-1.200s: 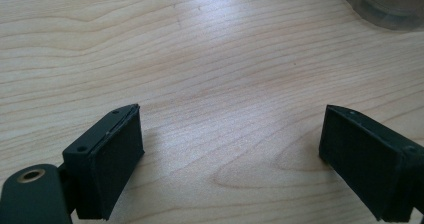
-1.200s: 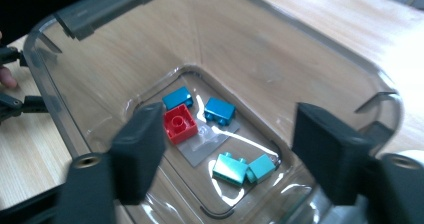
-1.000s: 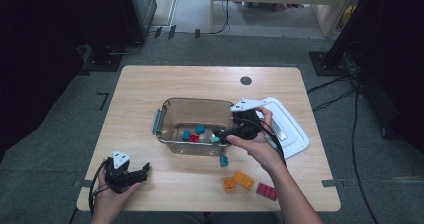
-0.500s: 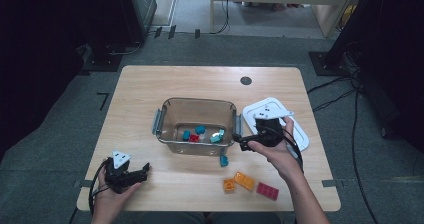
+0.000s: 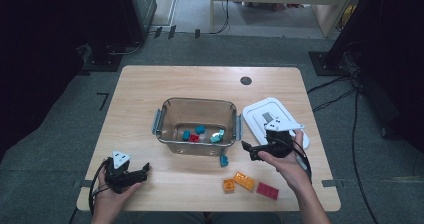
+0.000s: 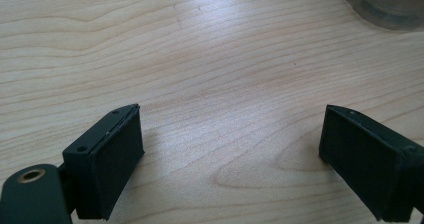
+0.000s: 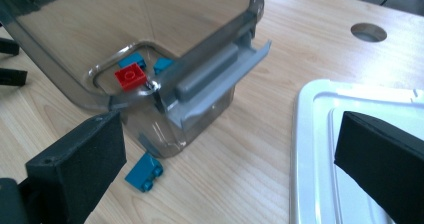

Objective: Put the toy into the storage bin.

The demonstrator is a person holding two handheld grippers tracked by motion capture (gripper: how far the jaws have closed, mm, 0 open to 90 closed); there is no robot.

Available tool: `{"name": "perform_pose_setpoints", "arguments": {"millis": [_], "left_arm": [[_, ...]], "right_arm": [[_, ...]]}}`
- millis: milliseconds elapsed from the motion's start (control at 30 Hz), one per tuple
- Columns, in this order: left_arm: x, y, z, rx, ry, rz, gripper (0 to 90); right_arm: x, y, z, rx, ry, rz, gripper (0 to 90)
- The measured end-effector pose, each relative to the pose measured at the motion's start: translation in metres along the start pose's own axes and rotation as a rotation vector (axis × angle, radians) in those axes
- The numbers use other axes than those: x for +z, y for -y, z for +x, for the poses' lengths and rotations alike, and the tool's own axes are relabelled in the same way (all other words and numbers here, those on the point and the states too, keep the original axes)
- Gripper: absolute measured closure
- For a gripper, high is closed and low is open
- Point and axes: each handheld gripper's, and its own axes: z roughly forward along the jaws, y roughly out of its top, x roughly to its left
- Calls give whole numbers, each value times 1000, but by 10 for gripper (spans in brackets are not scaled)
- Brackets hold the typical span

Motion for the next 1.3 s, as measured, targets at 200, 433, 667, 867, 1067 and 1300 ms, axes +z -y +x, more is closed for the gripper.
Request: {"name": "perform_pose_setpoints", "arguments": {"millis": [200,433,667,867,1067,1300], "left_arm": [[0,0,0,1,0,1,104],[0,0,0,3,0,2,104],[0,0,0,1,0,1,104],[0,0,0,1,0,1,104],[0,0,0,3,0,2,104],[0,0,0,3,0,2,104]], "right_arm": [[5,14,-1,14,-3,17,0],[13,28,-6,35,-5,41,8],[28,42,1,36,-20,69,112],[40,45,16,17,-62,92,232],[52,51,31,14,-81,112,340],[63,56,47,10,-83,138,439]]}}
